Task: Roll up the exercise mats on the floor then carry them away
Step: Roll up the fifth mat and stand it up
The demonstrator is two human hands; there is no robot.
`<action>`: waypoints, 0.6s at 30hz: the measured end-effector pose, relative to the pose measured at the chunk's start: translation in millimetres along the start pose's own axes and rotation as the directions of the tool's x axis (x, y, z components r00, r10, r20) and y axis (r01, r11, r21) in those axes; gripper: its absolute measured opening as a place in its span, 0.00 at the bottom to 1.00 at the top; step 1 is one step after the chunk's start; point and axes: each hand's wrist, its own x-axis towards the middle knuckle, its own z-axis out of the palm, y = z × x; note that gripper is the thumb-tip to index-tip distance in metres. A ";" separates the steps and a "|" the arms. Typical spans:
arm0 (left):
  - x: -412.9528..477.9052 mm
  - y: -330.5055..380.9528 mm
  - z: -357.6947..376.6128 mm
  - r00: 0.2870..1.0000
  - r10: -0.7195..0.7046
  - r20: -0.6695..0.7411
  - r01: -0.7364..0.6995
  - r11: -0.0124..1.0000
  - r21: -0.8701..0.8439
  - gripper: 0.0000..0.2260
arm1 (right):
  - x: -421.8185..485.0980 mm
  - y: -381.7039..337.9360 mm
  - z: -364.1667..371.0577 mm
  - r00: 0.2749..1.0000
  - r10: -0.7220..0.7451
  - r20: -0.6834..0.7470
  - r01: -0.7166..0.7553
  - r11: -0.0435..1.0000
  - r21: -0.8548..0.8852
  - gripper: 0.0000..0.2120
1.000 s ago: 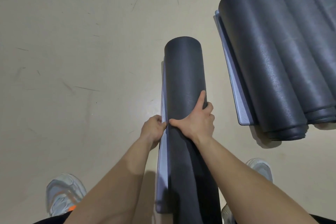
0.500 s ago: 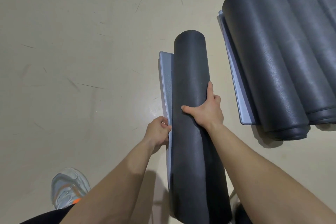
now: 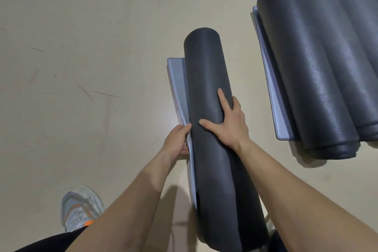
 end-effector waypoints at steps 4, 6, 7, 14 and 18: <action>-8.6 15.6 3.9 0.991 -0.079 0.107 0.079 0.997 0.001 0.42 | -13.3 16.8 5.5 0.997 0.072 -0.029 -0.058 0.940 0.335 0.46; -5.9 14.3 12.4 0.997 -0.069 0.034 0.069 0.998 -0.003 0.46 | -17.7 30.8 0.9 0.962 0.254 0.097 -0.268 0.827 0.495 0.56; -4.3 10.9 17.0 0.999 -0.051 -0.002 0.051 0.998 -0.024 0.49 | -20.4 36.8 -2.8 0.934 0.302 0.190 -0.356 0.768 0.533 0.57; -25.6 10.8 14.3 0.994 0.088 -0.060 -0.095 0.987 -0.133 0.36 | -40.3 11.6 -2.1 0.946 0.260 0.197 -0.323 0.677 0.661 0.36; -58.0 51.2 -18.5 0.963 0.264 -0.054 -0.268 0.960 -0.086 0.26 | -51.8 -38.2 -20.5 0.979 0.149 0.142 -0.204 0.637 0.743 0.32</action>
